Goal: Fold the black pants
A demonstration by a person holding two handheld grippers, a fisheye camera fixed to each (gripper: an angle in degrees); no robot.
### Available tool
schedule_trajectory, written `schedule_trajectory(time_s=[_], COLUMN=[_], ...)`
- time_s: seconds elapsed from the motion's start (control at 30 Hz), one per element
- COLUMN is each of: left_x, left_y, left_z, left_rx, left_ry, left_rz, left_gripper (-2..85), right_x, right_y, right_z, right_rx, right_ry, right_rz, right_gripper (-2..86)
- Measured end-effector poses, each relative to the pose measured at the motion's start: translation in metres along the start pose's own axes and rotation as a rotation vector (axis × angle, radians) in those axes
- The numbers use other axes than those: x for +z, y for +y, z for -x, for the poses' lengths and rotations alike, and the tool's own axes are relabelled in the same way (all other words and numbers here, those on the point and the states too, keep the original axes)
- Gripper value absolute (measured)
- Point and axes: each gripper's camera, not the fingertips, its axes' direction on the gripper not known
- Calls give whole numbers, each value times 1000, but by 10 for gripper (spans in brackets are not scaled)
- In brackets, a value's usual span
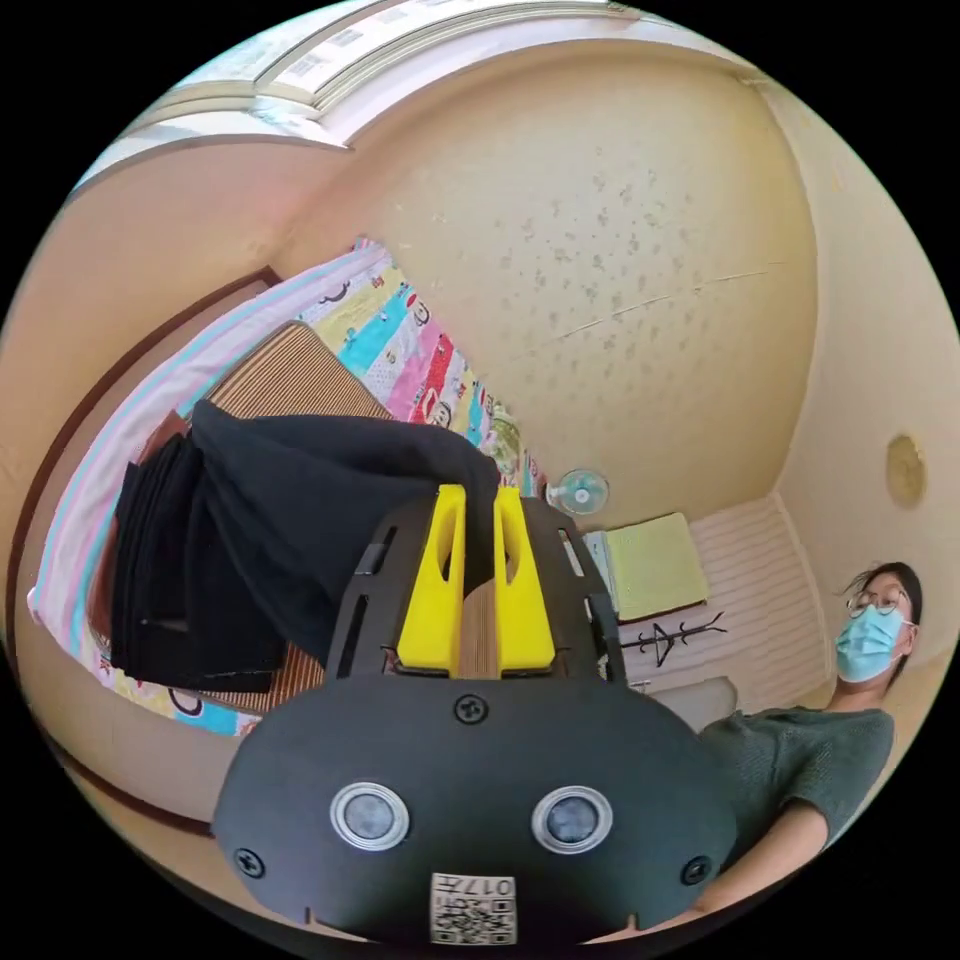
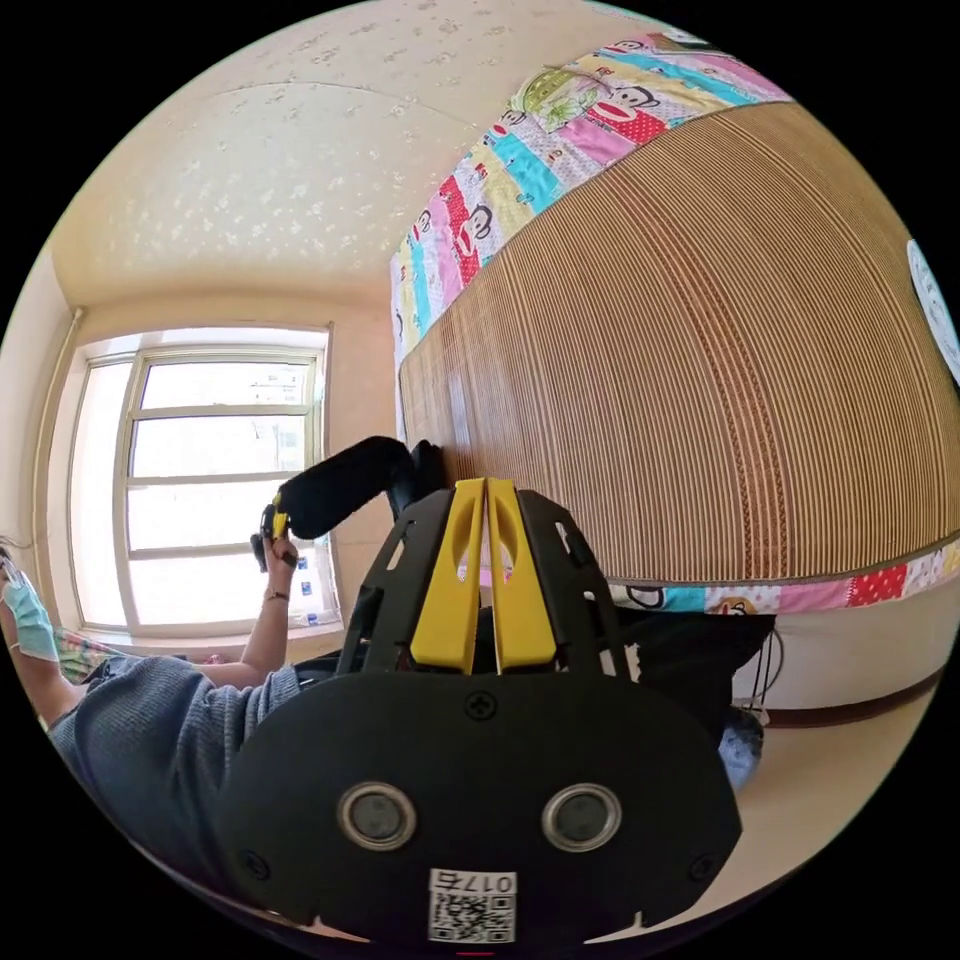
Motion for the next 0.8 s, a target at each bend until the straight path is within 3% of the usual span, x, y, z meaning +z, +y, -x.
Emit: schedule_trajectory(time_s=[0.2,0.33,0.53,0.6,0.67,0.7,0.8], left_x=[-52,-83,-106,-99,-82,-75,-29], left_y=[32,107,225,258,302,313,362], left_z=[-184,-311,-425,-438,-443,-442,-423], left_rx=[370,630,952,1030,1138,1150,1130], left_ry=[152,280,594,706,794,811,844], left_rz=[-96,-105,-2,63,164,186,320], left_gripper=[49,50,53,55,56,56,56], right_x=[-19,-31,-42,-40,-41,-47,-94], right_y=[-30,-42,-74,-97,-117,-132,-160], right_z=[7,10,-12,-30,-42,-48,-66], right_rx=[-175,-224,-127,-20,50,54,-51], right_ry=[-176,-339,-798,-1076,-1303,-1387,-1274], right_rz=[82,176,267,259,217,171,-9], right_gripper=[12,32,190,239,240,196,65])
